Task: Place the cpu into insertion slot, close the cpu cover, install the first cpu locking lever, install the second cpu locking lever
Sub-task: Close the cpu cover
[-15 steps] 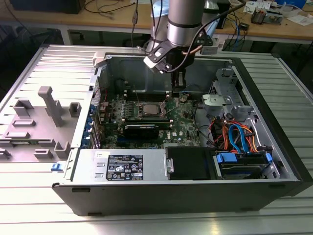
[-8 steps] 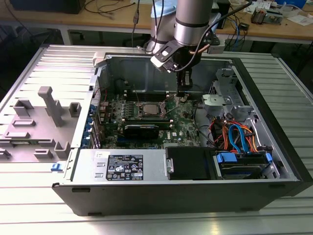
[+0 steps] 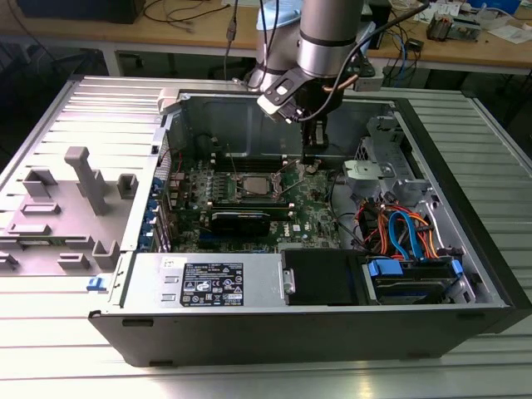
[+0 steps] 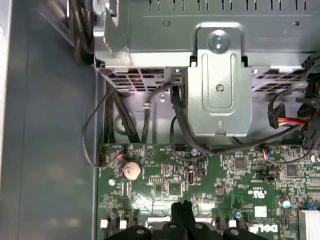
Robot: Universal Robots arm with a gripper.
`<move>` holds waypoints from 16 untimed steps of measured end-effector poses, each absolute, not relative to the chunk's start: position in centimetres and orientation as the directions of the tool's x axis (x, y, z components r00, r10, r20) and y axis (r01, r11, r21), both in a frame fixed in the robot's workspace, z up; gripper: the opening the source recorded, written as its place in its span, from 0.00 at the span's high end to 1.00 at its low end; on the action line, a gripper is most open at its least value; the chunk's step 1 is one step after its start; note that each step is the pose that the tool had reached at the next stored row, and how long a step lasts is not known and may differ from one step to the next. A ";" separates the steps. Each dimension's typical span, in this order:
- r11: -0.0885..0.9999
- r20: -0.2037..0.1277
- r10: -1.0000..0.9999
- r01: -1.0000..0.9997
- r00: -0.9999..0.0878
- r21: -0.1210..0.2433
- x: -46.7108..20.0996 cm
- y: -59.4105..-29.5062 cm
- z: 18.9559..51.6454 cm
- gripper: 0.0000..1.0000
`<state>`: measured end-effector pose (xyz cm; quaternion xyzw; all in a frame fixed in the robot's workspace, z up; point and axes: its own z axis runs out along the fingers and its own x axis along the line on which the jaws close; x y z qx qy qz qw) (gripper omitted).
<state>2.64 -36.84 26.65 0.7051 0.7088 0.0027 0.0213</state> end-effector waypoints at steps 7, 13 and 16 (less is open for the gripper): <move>0.014 -0.027 1.000 0.999 -0.013 0.030 3.6 -36.8 25.2 0.88; 0.014 -0.027 1.000 1.000 -0.014 0.026 2.3 -36.9 24.7 0.88; 0.014 -0.027 1.000 1.000 -0.013 0.026 1.8 -36.9 24.7 0.88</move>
